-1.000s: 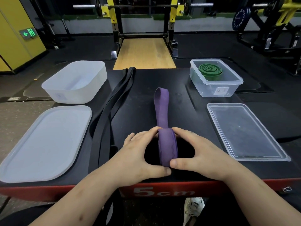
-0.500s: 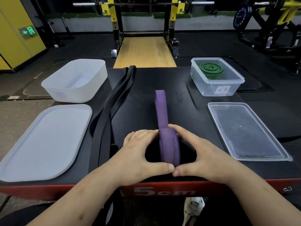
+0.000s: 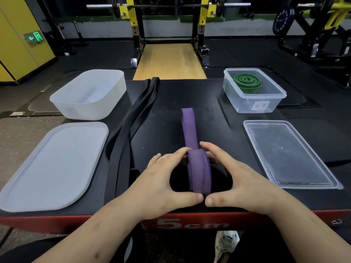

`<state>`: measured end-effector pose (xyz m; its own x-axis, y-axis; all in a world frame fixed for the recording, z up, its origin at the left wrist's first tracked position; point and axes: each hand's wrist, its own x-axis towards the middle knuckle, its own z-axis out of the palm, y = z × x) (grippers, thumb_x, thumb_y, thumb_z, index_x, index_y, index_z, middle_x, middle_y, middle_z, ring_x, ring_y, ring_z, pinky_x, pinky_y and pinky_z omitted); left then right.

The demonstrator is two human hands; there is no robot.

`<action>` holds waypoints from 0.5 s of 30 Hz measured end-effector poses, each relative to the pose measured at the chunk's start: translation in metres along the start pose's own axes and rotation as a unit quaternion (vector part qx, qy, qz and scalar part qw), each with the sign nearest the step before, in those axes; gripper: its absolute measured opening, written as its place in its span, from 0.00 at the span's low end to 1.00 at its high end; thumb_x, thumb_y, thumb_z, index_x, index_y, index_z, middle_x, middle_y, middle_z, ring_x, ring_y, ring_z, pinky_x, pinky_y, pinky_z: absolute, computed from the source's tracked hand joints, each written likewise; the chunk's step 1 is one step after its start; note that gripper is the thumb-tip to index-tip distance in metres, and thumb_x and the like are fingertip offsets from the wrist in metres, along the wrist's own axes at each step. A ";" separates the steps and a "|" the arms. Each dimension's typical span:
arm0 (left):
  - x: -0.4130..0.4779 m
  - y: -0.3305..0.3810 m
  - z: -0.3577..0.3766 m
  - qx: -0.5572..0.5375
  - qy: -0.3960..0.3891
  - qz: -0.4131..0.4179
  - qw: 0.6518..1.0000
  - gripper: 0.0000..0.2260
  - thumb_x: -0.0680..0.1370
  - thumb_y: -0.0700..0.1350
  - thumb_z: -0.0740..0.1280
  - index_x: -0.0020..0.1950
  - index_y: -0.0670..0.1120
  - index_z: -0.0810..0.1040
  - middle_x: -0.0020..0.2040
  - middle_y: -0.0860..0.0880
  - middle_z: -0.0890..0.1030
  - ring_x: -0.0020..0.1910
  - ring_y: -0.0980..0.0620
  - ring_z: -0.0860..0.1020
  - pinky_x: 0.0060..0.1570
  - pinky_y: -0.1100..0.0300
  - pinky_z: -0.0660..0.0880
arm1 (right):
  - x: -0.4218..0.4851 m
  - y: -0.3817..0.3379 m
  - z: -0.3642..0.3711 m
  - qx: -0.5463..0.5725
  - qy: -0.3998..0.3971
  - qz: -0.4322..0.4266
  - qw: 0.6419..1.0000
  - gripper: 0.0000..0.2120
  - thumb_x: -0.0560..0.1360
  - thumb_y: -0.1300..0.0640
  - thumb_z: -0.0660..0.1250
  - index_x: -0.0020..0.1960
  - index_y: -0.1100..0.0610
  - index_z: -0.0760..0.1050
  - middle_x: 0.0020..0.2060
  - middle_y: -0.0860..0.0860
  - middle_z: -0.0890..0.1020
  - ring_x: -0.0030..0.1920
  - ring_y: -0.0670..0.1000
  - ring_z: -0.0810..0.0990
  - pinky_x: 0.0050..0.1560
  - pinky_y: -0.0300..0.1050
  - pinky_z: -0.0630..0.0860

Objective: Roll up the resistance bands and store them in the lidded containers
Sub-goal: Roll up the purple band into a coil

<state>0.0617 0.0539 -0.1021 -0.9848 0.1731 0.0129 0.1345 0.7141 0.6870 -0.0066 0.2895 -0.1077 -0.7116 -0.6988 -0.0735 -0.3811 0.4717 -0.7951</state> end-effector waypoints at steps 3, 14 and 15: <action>-0.002 0.000 0.000 -0.011 0.001 0.002 1.000 0.40 0.66 0.68 0.74 0.76 0.67 0.61 0.65 0.68 0.71 0.71 0.68 0.63 0.76 0.48 0.61 | 0.000 0.000 0.001 -0.016 0.004 0.000 1.000 0.50 0.64 0.42 0.83 0.77 0.28 0.58 0.71 0.31 0.72 0.74 0.35 0.67 0.78 0.50 0.63; -0.001 0.000 0.000 0.005 -0.014 -0.006 1.000 0.45 0.66 0.65 0.78 0.74 0.74 0.53 0.70 0.71 0.65 0.73 0.74 0.54 0.79 0.51 0.56 | 0.004 0.001 0.002 0.007 0.032 0.023 0.999 0.47 0.64 0.34 0.78 0.78 0.36 0.62 0.71 0.33 0.73 0.72 0.37 0.70 0.75 0.50 0.68; 0.000 -0.001 0.000 0.005 -0.007 -0.012 1.000 0.45 0.65 0.66 0.77 0.75 0.72 0.54 0.70 0.70 0.66 0.75 0.67 0.57 0.78 0.50 0.59 | 0.004 0.001 0.002 0.008 0.032 0.020 0.999 0.46 0.64 0.34 0.78 0.78 0.35 0.61 0.71 0.32 0.72 0.73 0.36 0.70 0.75 0.50 0.68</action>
<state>0.0611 0.0533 -0.1027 -0.9861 0.1654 -0.0143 0.1116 0.7243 0.6804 -0.0083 0.2860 -0.1101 -0.7625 -0.6436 -0.0664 -0.3427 0.4888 -0.8023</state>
